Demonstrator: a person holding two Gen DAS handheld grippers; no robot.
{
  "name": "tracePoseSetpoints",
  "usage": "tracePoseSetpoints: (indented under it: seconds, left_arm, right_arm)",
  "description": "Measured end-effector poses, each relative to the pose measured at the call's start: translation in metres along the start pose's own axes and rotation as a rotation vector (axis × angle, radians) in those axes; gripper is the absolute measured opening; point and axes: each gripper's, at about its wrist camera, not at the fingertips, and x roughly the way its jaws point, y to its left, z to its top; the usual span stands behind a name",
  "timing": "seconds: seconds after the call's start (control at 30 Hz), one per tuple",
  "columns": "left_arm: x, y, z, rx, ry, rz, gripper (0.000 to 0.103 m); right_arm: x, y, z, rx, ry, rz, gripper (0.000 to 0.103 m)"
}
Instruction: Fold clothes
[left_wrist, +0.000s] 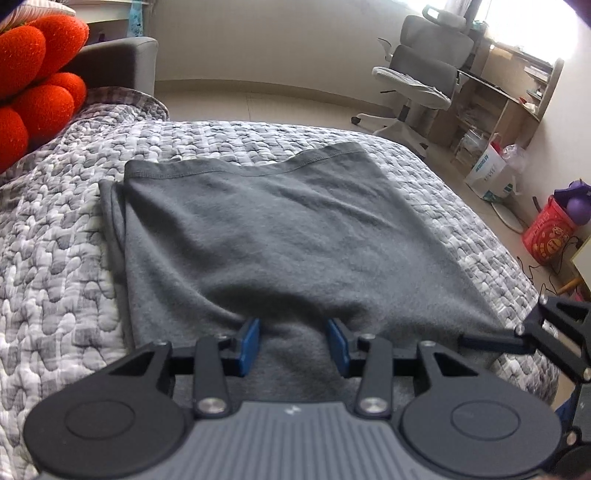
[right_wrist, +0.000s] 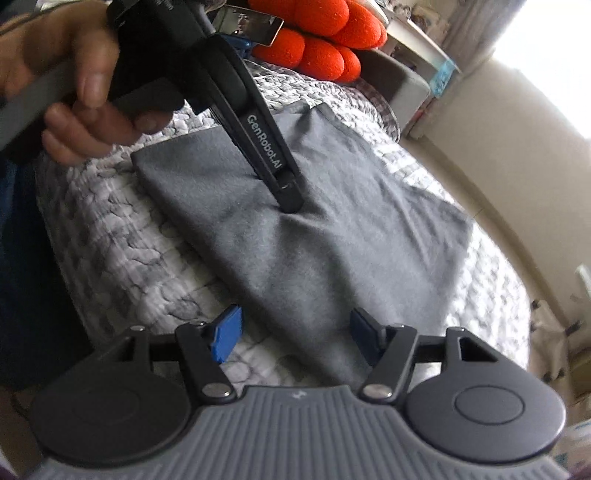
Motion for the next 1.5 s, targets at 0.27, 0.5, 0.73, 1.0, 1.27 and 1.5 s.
tracePoseSetpoints:
  seconds: [0.27,0.5,0.73,1.0,1.27,1.5]
  left_arm:
    - [-0.016,0.007,0.0,-0.009,0.043,-0.003,0.043]
    - [-0.056,0.026,-0.026,-0.016,0.065,0.041,0.043]
    - [-0.06,0.039,-0.048,-0.029,0.114,0.041,0.044]
    - [-0.068,0.047,-0.049,-0.07,0.11,0.017,0.045]
    - [-0.087,0.049,-0.05,-0.048,0.096,0.049,0.045]
    - [-0.094,0.042,-0.049,0.009,0.074,0.052,0.045]
  right_arm:
    - [0.0,-0.008,-0.003,-0.045,-0.01,-0.002,0.064]
    - [-0.002,-0.011,-0.004,-0.075,0.009,0.011,0.064]
    - [-0.001,-0.02,-0.017,-0.156,0.061,-0.013,0.064]
    - [-0.006,-0.038,-0.033,-0.17,0.077,-0.002,0.064]
    - [-0.008,-0.04,-0.041,-0.185,0.061,-0.019,0.049]
    - [-0.014,-0.027,-0.045,-0.303,0.014,-0.095,0.05]
